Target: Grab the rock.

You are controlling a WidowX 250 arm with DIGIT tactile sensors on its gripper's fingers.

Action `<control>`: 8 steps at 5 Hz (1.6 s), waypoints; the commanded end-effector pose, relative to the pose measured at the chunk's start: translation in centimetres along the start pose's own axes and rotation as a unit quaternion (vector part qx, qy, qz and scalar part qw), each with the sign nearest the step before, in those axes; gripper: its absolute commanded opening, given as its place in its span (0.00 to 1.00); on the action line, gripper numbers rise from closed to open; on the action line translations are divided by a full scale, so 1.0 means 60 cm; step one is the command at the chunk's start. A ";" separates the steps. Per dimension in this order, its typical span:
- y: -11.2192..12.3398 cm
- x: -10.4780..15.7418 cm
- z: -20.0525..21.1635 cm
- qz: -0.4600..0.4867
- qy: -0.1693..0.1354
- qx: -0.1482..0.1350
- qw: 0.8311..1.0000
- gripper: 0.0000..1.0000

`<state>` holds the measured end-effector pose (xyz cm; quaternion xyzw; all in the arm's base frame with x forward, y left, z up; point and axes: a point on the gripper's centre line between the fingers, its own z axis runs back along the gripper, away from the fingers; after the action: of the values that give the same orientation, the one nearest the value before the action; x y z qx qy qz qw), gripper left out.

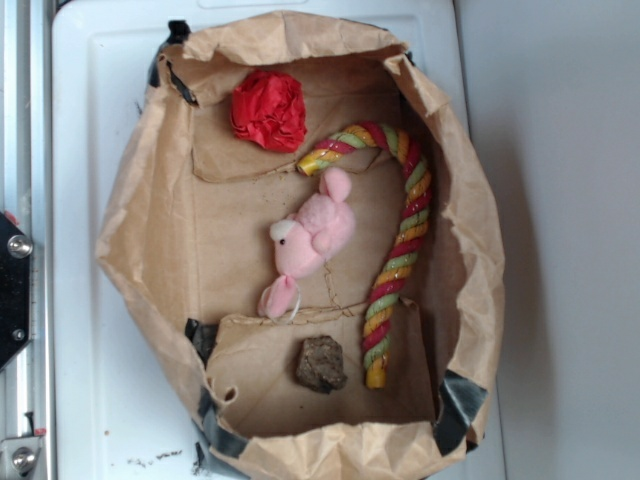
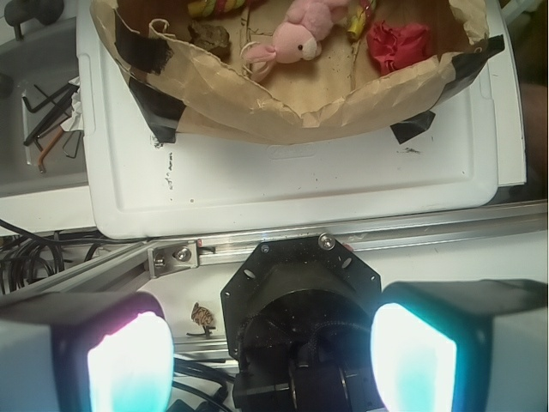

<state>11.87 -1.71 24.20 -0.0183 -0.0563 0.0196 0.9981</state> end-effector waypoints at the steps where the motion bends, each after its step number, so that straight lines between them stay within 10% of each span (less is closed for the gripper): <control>1: 0.000 0.000 0.000 0.000 0.000 0.000 1.000 1.00; 2: -0.074 0.078 -0.031 0.010 -0.010 -0.016 1.000 1.00; 4: -0.095 0.203 -0.051 0.025 -0.044 -0.020 0.998 1.00; 8: -0.028 0.265 -0.111 0.038 -0.075 -0.002 0.996 1.00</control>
<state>27.68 -3.46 17.18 -0.0185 -0.0955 0.0530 0.9938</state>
